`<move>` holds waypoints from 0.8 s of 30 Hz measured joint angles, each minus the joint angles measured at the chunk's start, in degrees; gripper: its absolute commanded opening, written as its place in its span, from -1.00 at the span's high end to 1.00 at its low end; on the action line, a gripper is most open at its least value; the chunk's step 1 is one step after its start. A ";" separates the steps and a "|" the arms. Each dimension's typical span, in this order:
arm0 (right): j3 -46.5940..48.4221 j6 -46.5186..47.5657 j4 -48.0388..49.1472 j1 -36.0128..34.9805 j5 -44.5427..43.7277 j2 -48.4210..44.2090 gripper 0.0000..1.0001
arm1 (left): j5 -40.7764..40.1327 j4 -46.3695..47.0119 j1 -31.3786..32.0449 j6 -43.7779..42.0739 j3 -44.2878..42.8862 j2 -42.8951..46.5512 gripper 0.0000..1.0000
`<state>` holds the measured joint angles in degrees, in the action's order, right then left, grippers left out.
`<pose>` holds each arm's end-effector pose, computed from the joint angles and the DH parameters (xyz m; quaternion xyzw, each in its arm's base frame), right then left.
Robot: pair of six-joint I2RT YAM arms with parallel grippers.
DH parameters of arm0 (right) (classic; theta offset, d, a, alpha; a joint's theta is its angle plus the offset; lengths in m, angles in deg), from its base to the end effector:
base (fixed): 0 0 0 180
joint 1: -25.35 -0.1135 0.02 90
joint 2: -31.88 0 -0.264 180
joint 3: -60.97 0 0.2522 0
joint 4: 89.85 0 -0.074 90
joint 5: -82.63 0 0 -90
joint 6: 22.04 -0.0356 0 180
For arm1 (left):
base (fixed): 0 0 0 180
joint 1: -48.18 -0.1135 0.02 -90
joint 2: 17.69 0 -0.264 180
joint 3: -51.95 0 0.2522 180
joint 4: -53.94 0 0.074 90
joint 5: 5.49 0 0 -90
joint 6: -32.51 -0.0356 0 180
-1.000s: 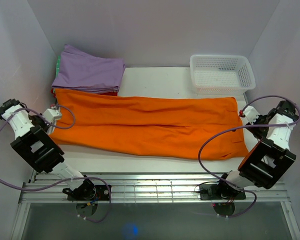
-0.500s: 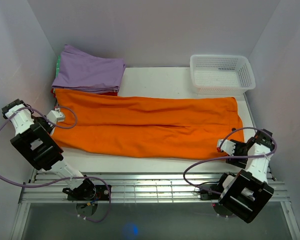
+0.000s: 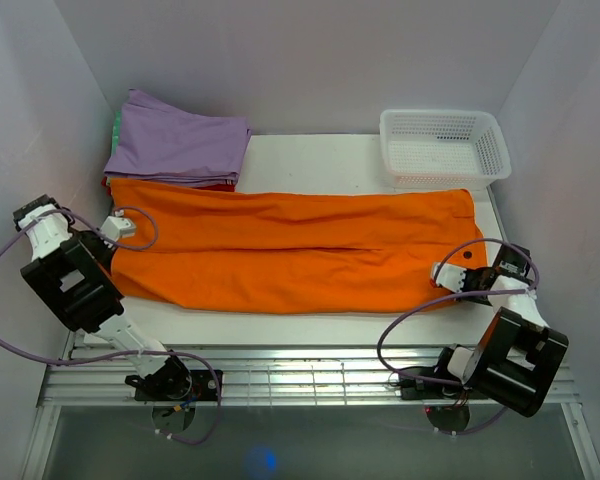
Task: Fold and stack the trousers
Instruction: Flatten the trousers out
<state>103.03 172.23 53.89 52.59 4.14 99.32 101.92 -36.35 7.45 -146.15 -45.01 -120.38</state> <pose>0.1796 -0.0844 0.1534 -0.6199 0.7395 -0.1823 0.1887 0.2476 0.1992 0.2385 0.3937 0.9052 -0.1115 0.1144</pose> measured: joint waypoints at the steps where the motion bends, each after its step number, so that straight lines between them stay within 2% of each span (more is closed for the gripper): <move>1: 0.63 -0.48 -0.42 -0.22 0.35 0.70 0.82 | 0.28 0.00 0.04 0.31 -0.28 -0.55 1.00; 4: 8.33 -2.93 -6.91 -0.42 1.42 4.37 0.84 | 1.68 -0.33 0.15 1.14 -3.04 -2.01 1.00; 10: 35.34 -5.42 -22.21 0.81 6.29 14.75 0.84 | 6.84 -1.88 0.35 4.02 -13.09 -4.31 1.00; 14: 48.33 -8.66 -28.13 -0.94 7.98 22.27 0.84 | 11.21 -2.23 1.22 8.98 -20.06 -9.42 1.00; 20: 53.96 -15.41 -30.08 -3.93 6.14 33.59 0.84 | 11.67 -1.33 3.06 16.13 -22.97 -18.25 1.00; 24: 54.01 -15.61 -32.41 -3.28 5.16 33.48 0.85 | 11.37 -1.46 3.04 15.82 -23.02 -19.52 1.00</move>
<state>157.04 156.62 21.47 49.31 9.30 132.80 113.29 -37.81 10.48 -130.33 -68.02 -139.90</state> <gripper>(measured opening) 0.118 0.009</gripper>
